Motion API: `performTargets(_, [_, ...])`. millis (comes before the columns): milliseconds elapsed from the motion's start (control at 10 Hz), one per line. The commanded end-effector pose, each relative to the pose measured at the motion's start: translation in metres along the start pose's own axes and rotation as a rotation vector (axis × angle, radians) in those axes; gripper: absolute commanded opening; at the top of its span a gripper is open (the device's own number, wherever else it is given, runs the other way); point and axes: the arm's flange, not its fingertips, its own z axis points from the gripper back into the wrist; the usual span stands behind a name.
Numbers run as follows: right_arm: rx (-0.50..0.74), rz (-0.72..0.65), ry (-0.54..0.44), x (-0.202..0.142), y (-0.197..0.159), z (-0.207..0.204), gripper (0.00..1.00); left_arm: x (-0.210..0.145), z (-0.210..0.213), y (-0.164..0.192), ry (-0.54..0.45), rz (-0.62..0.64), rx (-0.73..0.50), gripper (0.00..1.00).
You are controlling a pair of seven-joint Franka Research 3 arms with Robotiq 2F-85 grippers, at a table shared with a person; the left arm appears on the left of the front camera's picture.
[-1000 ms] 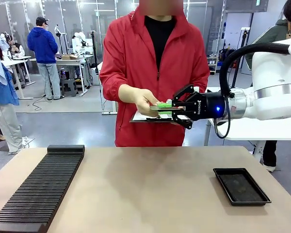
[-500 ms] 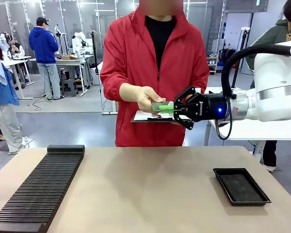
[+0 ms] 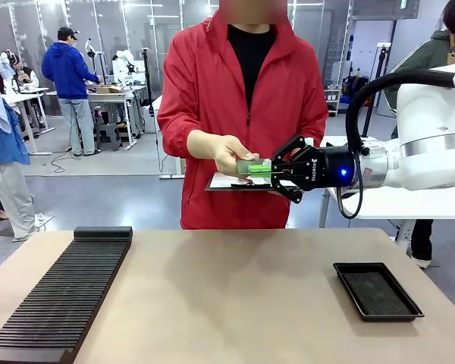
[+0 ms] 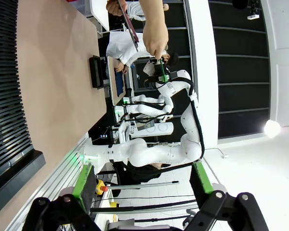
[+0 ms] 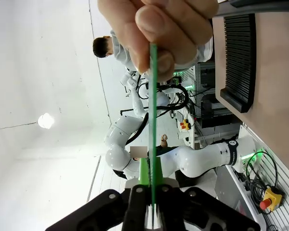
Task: Inspect the PCB.
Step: Place the Blank PCB in the ESD tray.
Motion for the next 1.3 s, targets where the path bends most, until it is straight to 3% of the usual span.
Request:
performTargets(0, [-0.001,0.004,-0.002,0.0006,0.002,-0.0011,0.0,-0.0025,0.0008,-0.0009,0.006,0.002,-0.012,1.0])
performTargets(1200, [-0.001,0.004,-0.002,0.0006,0.002,-0.0011,0.0,-0.0025,0.0008,-0.0009,0.006,0.002,-0.012,1.0])
